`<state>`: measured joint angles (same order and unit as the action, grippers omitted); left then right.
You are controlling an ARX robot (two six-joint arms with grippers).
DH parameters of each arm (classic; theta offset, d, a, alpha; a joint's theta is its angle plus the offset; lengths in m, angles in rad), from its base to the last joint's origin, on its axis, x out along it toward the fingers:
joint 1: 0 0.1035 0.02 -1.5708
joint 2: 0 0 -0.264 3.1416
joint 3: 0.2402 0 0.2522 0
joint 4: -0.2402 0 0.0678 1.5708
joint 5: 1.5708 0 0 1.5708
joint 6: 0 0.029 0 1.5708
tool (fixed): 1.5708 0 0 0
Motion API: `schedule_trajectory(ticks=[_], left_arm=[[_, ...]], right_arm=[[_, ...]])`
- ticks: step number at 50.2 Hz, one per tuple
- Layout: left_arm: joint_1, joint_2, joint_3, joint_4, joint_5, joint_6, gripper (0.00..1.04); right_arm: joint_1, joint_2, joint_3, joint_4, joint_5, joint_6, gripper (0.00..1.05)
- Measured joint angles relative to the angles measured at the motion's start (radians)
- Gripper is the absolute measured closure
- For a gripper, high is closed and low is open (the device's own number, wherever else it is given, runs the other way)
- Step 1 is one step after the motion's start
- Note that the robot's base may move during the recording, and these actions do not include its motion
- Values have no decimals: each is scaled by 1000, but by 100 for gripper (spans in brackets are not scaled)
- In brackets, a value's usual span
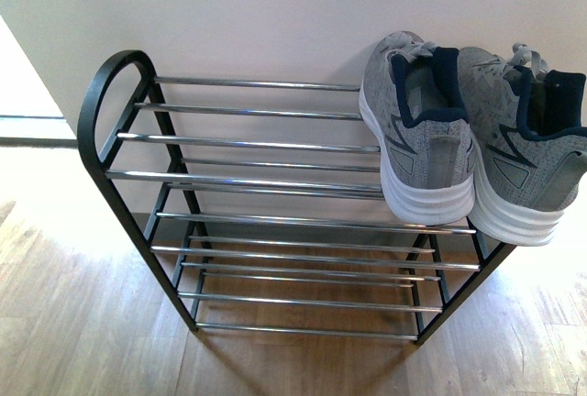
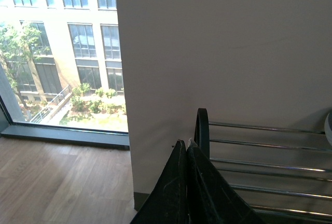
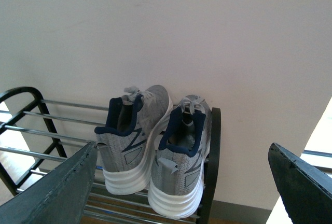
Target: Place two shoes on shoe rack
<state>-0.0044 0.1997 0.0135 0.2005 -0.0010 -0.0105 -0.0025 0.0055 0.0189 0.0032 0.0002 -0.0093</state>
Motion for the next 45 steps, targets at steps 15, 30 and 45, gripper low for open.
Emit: schedule_trajectory(ticks=[15,30,45], left_arm=[[0,-181,0,-196,-1,0,103],[2,-183,0,-201,0,0,92],[2,-183,0,-201,0,0,33]], right_arm=[[0,0,0,0,0,0,9],[0,0,0,0,0,0,9],[0,0,0,0,0,0,9]])
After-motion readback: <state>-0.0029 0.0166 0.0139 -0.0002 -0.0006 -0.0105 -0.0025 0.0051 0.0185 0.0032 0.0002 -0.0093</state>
